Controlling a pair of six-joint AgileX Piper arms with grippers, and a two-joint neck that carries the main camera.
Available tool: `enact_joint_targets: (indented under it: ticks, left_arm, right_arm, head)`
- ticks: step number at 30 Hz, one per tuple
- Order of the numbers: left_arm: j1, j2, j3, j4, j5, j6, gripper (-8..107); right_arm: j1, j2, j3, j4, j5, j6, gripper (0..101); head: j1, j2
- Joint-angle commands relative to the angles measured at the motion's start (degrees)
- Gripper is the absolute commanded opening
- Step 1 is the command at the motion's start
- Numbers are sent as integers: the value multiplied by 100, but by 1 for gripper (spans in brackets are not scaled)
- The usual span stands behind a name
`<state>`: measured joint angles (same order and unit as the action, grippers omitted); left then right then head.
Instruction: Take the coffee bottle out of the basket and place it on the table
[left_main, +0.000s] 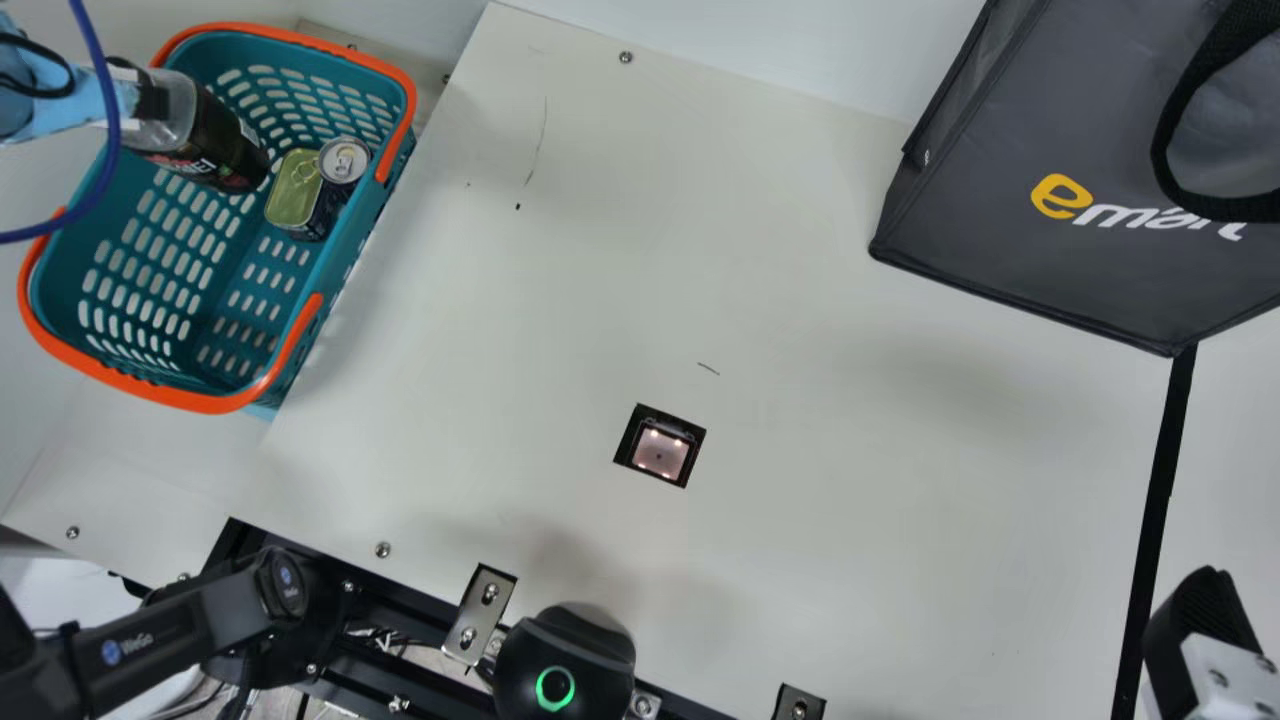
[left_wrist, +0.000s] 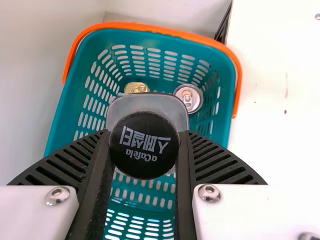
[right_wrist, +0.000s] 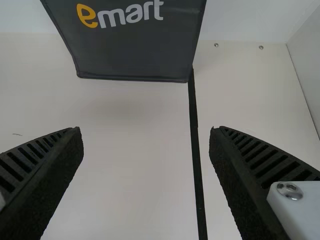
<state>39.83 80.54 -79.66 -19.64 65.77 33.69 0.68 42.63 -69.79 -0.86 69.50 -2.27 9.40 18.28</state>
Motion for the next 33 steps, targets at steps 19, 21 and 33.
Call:
enact_joint_targets:
  ticks: [19, 21, 33]
  left_arm:
    - [-846, -738, -187, 375, 379, -958, 10]
    - [-973, -831, -152, 416, 404, -1066, 10]
    - [-1978, -1496, 452, 808, 413, -1755, 10]
  right_arm:
    - [0, 0, 0, 0, 0, 0, 91]
    - [0, 0, 0, 0, 0, 0, 91]
    - [0, 0, 0, 0, 0, 0, 91]
  head:
    - [-148, 14]
    - [-148, 14]
    - [-148, 14]
